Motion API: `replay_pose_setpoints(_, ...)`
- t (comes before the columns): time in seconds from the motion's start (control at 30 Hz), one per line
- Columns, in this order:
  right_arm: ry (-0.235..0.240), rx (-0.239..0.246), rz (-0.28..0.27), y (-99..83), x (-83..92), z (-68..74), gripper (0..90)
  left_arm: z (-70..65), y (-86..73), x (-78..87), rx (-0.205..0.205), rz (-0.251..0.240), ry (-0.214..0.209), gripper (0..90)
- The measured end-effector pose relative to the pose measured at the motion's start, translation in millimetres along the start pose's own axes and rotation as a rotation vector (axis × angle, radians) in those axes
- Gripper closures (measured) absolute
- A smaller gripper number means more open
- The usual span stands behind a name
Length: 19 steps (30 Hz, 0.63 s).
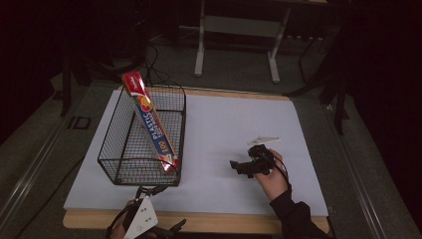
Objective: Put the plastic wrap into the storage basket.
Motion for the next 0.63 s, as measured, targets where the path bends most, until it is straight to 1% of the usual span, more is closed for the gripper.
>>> replay_pose_setpoints(0.13, 0.004, 0.006, 0.003, -6.2, 1.4, -0.7, 13.6, 0.0, 0.0, 0.1, 0.002, -0.001, 0.0, 1.6)
replay_pose_setpoints(0.2, -0.005, 0.018, 0.009, -9.8, 0.8, -0.7, 13.6, -0.1, 0.1, 0.0, -0.001, -0.001, 0.0, 1.6)
replay_pose_setpoints(0.43, -0.025, 0.036, 0.003, -11.3, -2.6, -2.1, 13.6, -0.5, 0.3, 0.3, -0.006, -0.001, -0.002, 1.6)
replay_pose_setpoints(0.63, -0.027, 0.039, 0.006, -12.0, -3.6, -1.6, 13.7, -0.9, 0.3, 0.1, -0.007, 0.001, -0.003, 1.6)
Point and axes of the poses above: each handheld gripper's, and its own axes: x roughly backward along the jaws, y roughly out of its top, z roughly to its left, the point moved 2 cm from there along -x, roughly forward along the jaws, and after that the axes turned 4 degrees about -x, right-handed, at the moved point
